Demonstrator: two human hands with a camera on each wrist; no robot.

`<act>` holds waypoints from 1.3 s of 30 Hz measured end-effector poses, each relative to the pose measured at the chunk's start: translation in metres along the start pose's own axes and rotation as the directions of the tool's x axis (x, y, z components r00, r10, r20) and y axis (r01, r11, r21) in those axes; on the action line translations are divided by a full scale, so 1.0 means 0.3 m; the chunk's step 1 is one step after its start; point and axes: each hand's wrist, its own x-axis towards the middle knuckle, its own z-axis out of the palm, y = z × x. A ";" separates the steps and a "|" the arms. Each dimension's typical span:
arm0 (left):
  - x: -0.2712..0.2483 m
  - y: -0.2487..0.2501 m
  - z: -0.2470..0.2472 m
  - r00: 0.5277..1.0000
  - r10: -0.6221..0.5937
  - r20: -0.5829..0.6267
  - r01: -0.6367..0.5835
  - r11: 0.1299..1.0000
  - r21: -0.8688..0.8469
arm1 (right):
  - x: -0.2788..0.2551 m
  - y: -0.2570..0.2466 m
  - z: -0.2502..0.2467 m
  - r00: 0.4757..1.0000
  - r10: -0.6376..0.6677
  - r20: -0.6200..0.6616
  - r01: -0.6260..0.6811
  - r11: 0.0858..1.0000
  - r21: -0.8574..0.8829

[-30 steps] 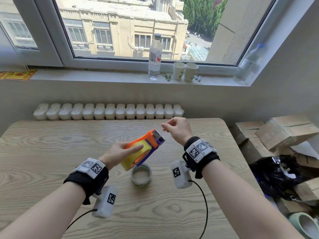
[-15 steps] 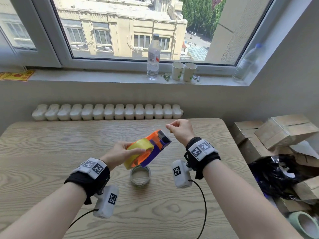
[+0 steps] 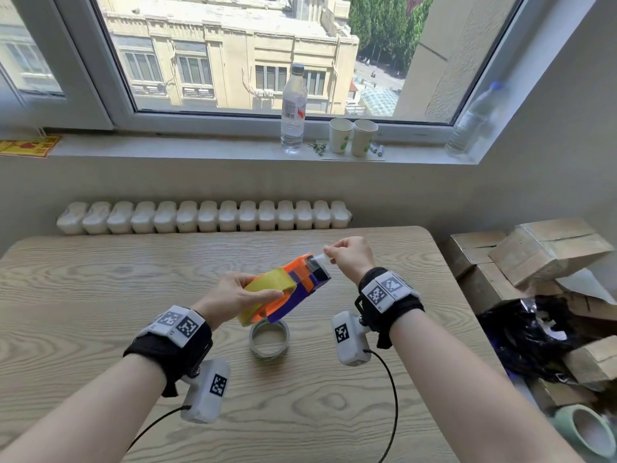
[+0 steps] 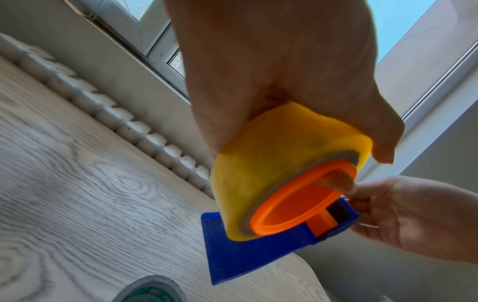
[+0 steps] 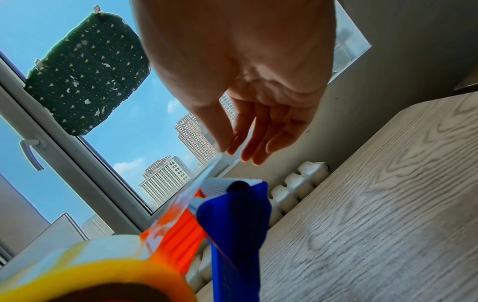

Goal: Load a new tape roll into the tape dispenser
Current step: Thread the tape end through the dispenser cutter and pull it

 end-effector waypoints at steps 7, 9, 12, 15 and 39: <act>0.005 0.019 0.015 0.995 -0.014 -0.098 0.010 0.999 -0.032 | -0.005 -0.063 0.004 0.984 -0.161 -0.072 0.160 0.987 -0.028; 0.000 0.027 0.014 0.995 -0.008 -0.102 0.003 0.999 -0.049 | -0.003 -0.071 0.001 0.983 -0.158 -0.094 0.156 0.987 -0.026; 0.002 0.033 0.005 0.996 0.017 -0.092 -0.023 0.998 -0.060 | 0.006 -0.060 -0.006 0.987 -0.126 -0.104 0.124 0.992 -0.030; 0.009 0.039 0.000 0.997 0.042 -0.066 -0.046 0.997 -0.063 | 0.012 -0.040 -0.010 0.991 -0.087 -0.100 0.085 0.996 -0.027; -0.007 0.041 0.018 0.998 0.061 -0.034 -0.065 0.986 -0.151 | 0.020 0.021 0.025 0.996 -0.083 -0.031 0.086 0.991 0.107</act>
